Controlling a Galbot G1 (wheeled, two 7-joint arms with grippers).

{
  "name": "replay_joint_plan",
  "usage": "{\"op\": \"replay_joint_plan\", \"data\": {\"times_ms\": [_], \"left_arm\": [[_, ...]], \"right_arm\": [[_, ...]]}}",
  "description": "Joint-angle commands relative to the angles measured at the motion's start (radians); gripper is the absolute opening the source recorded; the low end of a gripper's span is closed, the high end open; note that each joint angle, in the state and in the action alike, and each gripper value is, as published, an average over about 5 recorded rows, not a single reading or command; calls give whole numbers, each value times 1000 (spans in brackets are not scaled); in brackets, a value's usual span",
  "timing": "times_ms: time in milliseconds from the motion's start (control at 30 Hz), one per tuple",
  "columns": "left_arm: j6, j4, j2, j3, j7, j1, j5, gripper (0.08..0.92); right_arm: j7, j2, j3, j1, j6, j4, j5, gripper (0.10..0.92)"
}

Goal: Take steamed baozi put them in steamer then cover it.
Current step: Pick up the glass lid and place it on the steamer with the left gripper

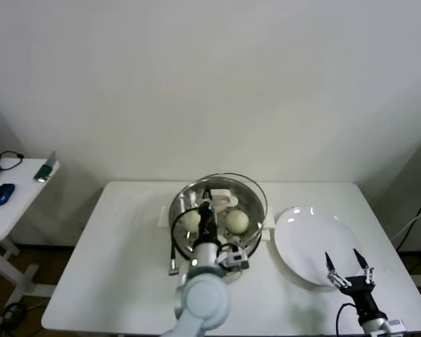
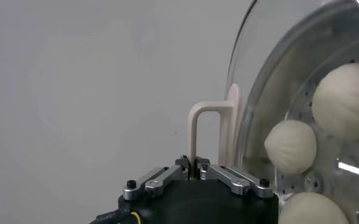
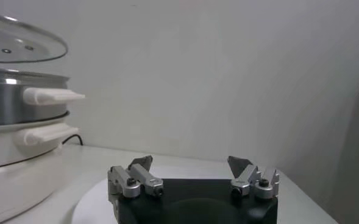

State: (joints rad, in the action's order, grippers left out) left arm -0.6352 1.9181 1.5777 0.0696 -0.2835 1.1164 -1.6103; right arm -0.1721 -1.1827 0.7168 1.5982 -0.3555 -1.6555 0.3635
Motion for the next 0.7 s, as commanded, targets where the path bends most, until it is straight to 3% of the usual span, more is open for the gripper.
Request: {"op": "replay_joint_plan", "data": {"times_ms": [33, 700], "left_arm": [[20, -89, 46, 13, 17, 2, -100, 148], [45, -112, 23, -30, 19, 3, -159, 148]], "right_arm": [[2, 3, 1, -3, -8, 10, 13, 823], [-1, -11, 3, 7, -21, 12, 12, 823]]}}
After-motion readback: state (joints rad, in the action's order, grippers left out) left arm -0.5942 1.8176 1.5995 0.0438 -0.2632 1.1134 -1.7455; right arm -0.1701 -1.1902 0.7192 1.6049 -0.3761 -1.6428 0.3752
